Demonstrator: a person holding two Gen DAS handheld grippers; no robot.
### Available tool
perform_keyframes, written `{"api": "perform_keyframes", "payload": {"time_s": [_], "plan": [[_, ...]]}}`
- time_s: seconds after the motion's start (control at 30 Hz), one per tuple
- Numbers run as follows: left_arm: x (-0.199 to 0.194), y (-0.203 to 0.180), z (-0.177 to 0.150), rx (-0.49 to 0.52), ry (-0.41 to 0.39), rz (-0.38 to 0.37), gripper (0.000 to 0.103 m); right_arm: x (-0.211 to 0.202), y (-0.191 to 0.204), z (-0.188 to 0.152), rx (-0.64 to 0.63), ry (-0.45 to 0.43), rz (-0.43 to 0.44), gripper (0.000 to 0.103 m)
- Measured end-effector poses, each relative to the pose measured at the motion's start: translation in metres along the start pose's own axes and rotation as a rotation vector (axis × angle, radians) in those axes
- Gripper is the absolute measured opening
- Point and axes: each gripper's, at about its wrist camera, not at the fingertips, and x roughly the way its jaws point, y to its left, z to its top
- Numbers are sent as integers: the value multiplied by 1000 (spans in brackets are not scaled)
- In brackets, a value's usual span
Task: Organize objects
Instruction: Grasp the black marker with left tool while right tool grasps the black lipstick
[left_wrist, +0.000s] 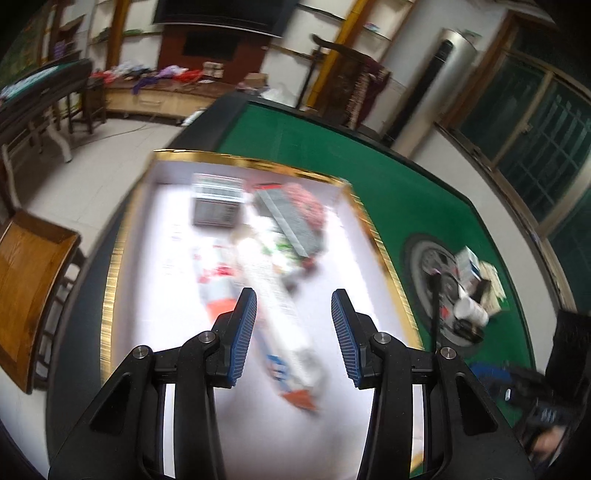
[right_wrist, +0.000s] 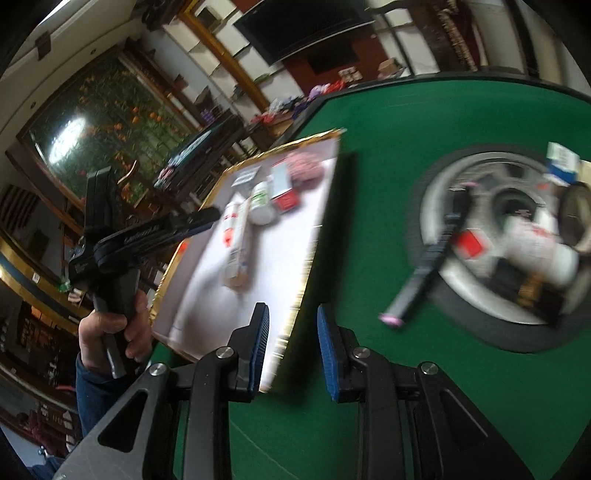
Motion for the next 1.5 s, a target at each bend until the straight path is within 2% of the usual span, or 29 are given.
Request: {"api": "perform_keyframes", "payload": {"time_s": [0.1,0.27,0.47,0.6,0.7,0.9,0.93,0.97,1.03,1.17,1.37,1.5], "plan": [[1,-32,-4,43,9,-45,42,-23,-32,1,35,-41,-25,33],[14,-83,-7,66,60,-128,42,-56,-72,6,128,-101,-19,34],[61,-158,-19,205,167,-72,42,-83,-89,8,157,-153,-7,37],[90,-183,-21,246,197,-8,42,-92,-105,9,154,-149,-38,37],[109,-193,-19,262,223,25,42,-97,-117,7,178,-155,-47,38],[134,-204,-19,310,217,103,42,-97,-127,6,201,-160,-53,38],[137,-205,-19,313,224,100,36,-95,-125,6,190,-156,-55,38],[141,-206,-21,320,233,100,24,-95,-125,6,183,-152,-58,38],[143,-207,-26,348,229,140,17,-91,-123,6,163,-136,-69,38],[137,-204,-37,347,236,182,14,-79,-121,3,110,-106,-116,38],[118,-184,-61,321,213,197,15,-54,-120,5,0,-49,-210,38],[117,-182,-64,323,206,197,15,-39,-120,12,-21,-14,-203,38]]}}
